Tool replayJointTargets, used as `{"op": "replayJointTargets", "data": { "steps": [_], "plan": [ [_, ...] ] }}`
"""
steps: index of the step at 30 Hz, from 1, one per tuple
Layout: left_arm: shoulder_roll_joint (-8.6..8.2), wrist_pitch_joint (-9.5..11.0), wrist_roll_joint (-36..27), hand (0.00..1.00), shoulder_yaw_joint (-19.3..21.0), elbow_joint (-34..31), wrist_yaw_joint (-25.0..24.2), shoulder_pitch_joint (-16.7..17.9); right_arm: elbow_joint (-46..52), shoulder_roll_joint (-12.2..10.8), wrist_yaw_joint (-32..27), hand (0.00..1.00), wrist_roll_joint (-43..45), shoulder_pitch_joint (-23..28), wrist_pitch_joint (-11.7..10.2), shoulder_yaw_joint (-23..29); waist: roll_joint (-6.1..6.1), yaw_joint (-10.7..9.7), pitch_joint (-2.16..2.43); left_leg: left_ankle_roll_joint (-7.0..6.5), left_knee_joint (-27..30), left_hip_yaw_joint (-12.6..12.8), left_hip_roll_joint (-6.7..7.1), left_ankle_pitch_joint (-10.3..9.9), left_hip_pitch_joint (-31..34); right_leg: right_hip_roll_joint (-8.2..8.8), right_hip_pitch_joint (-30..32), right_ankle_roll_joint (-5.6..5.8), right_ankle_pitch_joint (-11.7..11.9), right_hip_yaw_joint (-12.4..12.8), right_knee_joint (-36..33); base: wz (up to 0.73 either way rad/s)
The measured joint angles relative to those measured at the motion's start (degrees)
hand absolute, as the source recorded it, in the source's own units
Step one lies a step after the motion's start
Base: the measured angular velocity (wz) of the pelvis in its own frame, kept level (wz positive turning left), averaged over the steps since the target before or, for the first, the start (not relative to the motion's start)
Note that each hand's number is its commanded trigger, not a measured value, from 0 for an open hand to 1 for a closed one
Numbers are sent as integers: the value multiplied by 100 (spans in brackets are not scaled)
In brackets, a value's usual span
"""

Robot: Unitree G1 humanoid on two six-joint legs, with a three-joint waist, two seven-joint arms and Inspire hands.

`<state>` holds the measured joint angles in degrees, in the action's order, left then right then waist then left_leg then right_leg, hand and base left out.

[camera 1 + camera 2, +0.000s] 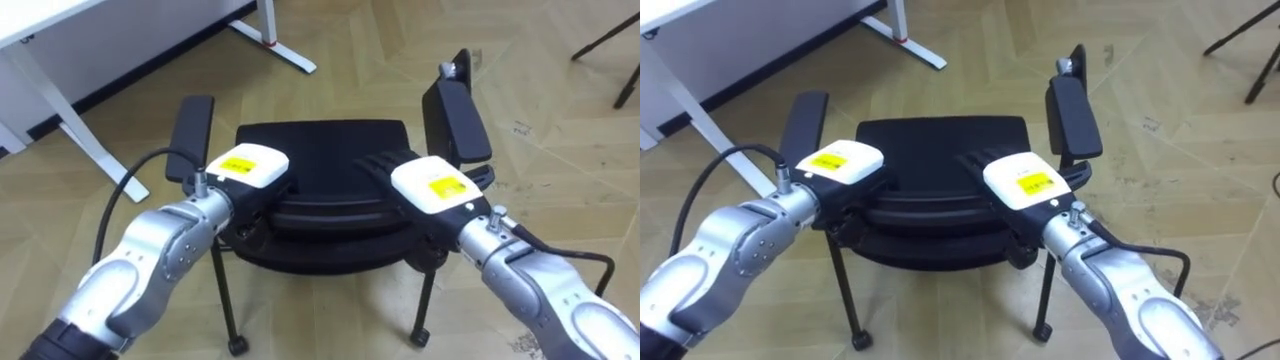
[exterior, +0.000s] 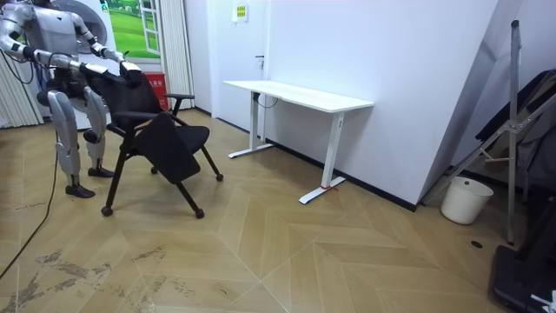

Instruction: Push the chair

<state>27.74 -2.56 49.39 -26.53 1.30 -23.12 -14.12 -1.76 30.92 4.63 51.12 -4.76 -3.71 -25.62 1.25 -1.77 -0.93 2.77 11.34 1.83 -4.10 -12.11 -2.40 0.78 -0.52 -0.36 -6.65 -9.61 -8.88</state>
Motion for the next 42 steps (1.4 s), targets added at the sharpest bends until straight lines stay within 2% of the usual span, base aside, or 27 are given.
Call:
{"op": "replayJointTargets", "data": {
  "steps": [4, 7, 8, 9, 10, 11, 12, 22, 24, 28, 31, 37, 42],
  "plan": [
    [0, 21, 1, 100, -19, -3, -31, -11, -208, 9, -236, 0, 99, -31, -127, -15, 26, -8, -3, 0, 36, 4, -18, 0, 40, -14, 35, -4, 2, 3, -33, 1],
    [4, 138, -18, 100, -23, -25, -157, -96, -304, 75, -564, 0, 204, 46, -156, -10, 67, 3, 2, -1, 51, 11, -1, 0, 78, -1, 50, 1, 6, 3, -26, 6],
    [16, 141, -22, 100, -58, -25, -192, -142, -361, 77, -680, 10, 221, 48, -166, -13, 90, 18, 5, -1, 53, 23, 0, 0, 90, 0, 59, 7, 11, 2, -24, 0],
    [19, 146, -22, 100, -63, -28, -208, -166, -415, 77, -801, 27, 221, 49, -185, -16, 108, 28, 11, -1, 56, 30, 0, 0, 102, 1, 70, 9, 16, 2, -24, 0],
    [22, 152, -22, 100, -63, -32, -214, -175, -430, 77, -850, 72, 224, 54, -195, -16, 116, 27, 16, -1, 66, 30, 0, 0, 120, 1, 80, 9, 16, -1, -24, 0],
    [31, 163, -21, 100, -64, -47, -216, -187, -447, 77, -968, 72, 225, 77, -204, -16, 125, 27, 20, -1, 111, 30, 0, 0, 169, 2, 98, 7, 20, -4, -23, 4],
    [54, 173, -21, 100, -64, -85, -217, -187, -446, 77, -1082, 100, 224, 109, -210, -14, 129, 27, 22, -1, 151, 30, -1, 0, 204, 2, 113, 4, 23, -7, -23, 3],
    [84, 260, -19, 100, -65, -143, -269, -187, -541, 51, -1367, 100, 140, 156, -264, 6, 124, 24, 32, -1, 141, 30, -8, 0, 203, 8, 98, 2, 24, -58, -27, 1],
    [83, 353, -21, 100, -72, -216, -340, -187, -867, -167, -1432, 100, 47, -52, -257, 95, 122, 57, 33, -1, 139, 30, -8, 0, 201, 9, 101, 2, 24, -64, -22, 2],
    [134, 436, -19, 100, -87, -251, -360, -187, -912, -145, -1490, 100, 85, -32, -342, 99, 95, 58, 49, -1, 137, 30, -14, 0, 192, 8, 95, 2, 24, -75, -14, 1],
    [263, 439, -16, 100, -181, -347, -363, -187, -935, -142, -1551, 100, 132, -25, -431, 100, 95, 51, 49, -1, 133, 30, -18, 0, 198, 8, 92, 3, 24, -75, -14, 0],
    [260, 439, -19, 100, -183, -350, -382, -186, -938, -144, -1551, 100, 130, -28, -432, 100, 92, 51, 47, -1, 130, 70, -20, 0, 171, 14, 88, 3, 24, -72, -23, 0],
    [257, 447, -9, 100, -183, -340, -393, -187, -1011, -147, -1550, 100, 119, -49, -498, 95, 65, 54, 27, -1, 149, 71, -41, 0, 135, 19, 81, 4, 19, -153, -90, 1]
  ]
}}
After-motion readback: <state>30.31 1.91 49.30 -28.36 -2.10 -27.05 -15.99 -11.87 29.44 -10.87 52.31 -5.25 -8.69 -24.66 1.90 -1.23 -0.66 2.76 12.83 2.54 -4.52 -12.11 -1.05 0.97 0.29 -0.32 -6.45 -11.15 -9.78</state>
